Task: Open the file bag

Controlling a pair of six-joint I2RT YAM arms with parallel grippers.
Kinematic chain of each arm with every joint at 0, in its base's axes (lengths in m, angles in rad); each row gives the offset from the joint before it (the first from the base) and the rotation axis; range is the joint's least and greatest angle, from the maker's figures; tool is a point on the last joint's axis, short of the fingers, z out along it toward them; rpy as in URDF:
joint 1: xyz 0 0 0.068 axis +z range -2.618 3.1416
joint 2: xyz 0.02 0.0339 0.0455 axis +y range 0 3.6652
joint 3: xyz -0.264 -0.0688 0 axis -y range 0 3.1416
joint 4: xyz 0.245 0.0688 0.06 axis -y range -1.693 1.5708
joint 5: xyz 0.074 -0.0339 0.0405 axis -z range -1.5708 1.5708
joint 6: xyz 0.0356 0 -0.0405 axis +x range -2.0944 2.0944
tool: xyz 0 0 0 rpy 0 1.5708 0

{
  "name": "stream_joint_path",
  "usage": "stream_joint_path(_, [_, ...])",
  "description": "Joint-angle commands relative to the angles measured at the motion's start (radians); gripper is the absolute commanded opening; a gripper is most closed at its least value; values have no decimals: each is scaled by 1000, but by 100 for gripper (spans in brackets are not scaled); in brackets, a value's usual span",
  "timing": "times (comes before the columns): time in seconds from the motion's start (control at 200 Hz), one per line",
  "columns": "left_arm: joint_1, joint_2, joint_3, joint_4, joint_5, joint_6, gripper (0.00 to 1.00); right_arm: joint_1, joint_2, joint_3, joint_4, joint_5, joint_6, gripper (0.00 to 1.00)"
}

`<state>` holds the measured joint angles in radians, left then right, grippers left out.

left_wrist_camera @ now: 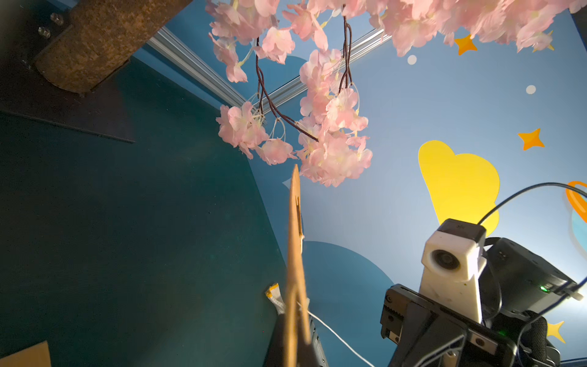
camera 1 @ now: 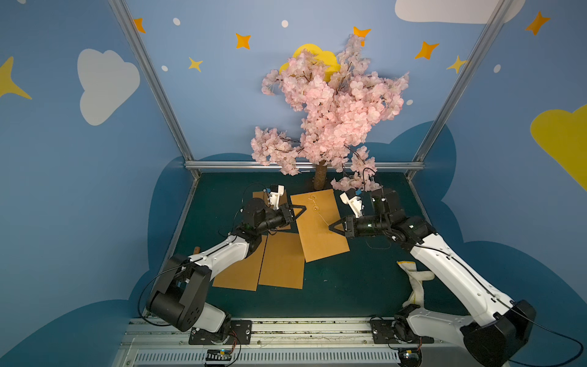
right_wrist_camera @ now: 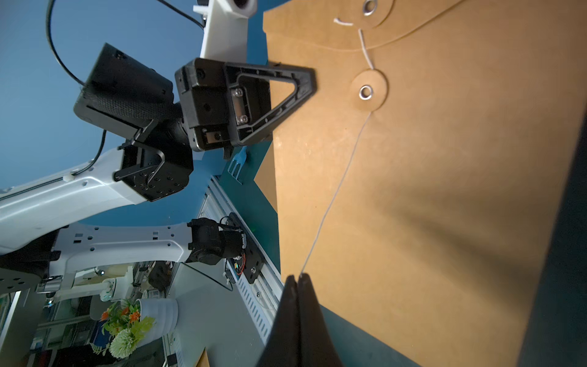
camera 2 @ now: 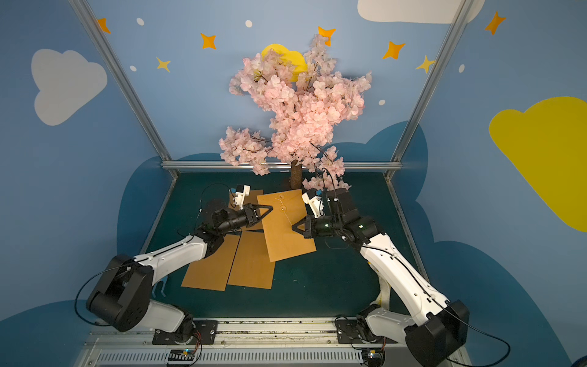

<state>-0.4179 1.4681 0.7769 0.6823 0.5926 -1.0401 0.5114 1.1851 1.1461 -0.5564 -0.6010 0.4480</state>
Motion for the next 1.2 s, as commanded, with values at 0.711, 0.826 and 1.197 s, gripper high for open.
stream_joint_path(0.711, [-31, -259, -218, -97, 52, 95, 2, -141, 202, 322, -96, -54, -89, 0])
stream_joint_path(0.826, [-39, -249, -214, -113, 51, 110, 2, -106, 243, 395, -116, -60, -100, 0])
stream_joint_path(1.197, [-47, -145, -126, -143, 16, 148, 2, 78, 341, 558, -148, -78, -105, 0])
